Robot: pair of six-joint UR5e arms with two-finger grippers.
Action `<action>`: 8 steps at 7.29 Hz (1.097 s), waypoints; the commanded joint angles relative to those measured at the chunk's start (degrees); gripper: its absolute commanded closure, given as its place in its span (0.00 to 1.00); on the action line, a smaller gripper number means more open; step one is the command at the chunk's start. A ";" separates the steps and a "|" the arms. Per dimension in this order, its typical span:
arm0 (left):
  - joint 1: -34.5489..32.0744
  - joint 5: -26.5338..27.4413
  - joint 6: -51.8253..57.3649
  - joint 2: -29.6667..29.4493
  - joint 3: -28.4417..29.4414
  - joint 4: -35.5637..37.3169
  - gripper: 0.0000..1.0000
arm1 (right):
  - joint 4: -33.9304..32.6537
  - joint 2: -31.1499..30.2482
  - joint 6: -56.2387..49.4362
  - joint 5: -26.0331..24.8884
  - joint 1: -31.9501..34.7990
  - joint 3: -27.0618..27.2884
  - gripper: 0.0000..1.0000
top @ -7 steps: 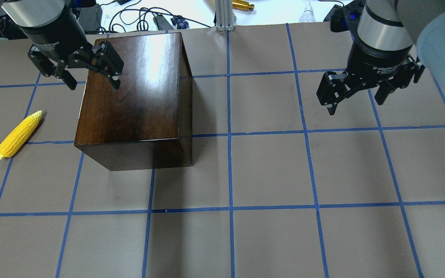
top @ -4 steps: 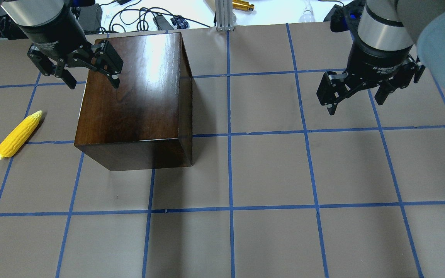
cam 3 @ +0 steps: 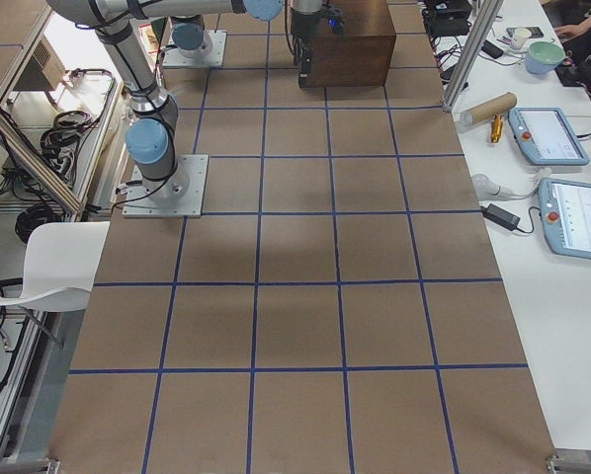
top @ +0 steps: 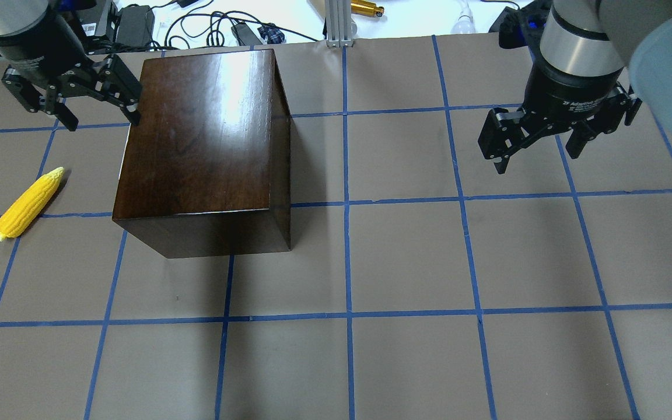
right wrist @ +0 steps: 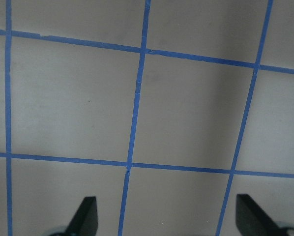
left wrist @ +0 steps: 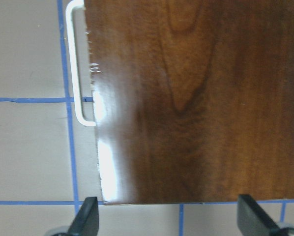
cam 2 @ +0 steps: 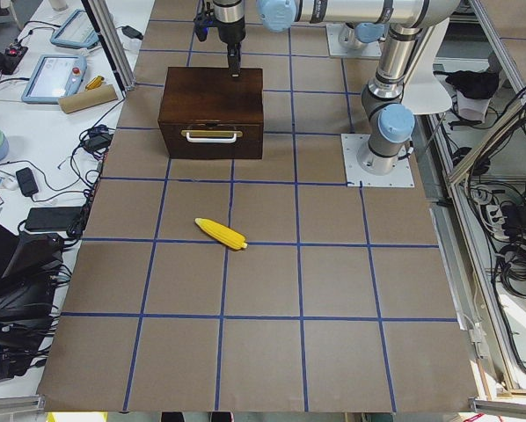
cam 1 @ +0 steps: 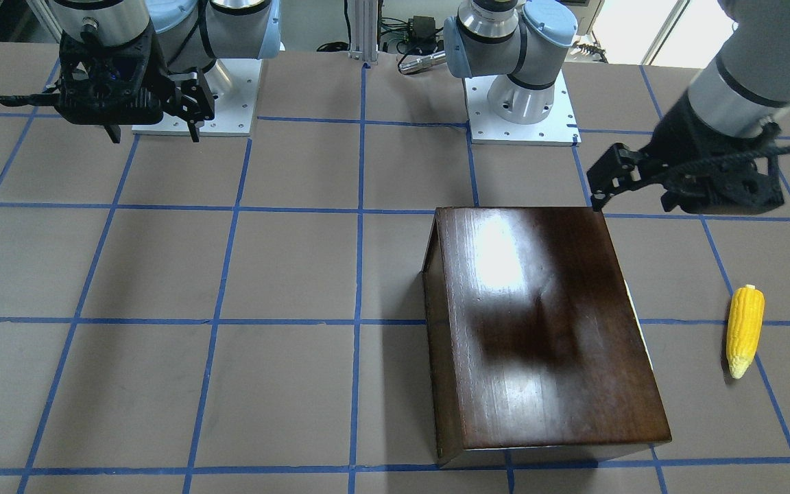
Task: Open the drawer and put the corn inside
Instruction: 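Lower the left gripper beside the cabinet to the white drawer handle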
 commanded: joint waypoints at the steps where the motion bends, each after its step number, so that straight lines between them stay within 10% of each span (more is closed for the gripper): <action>1: 9.72 0.11 10.68 -3.39 0.21 1.50 0.00 | 0.00 -0.07 0.00 -0.01 0.00 0.00 0.00; 8: 17.67 -0.32 17.59 -16.13 -2.59 12.74 0.00 | 0.00 0.01 0.00 -0.01 0.00 0.00 0.00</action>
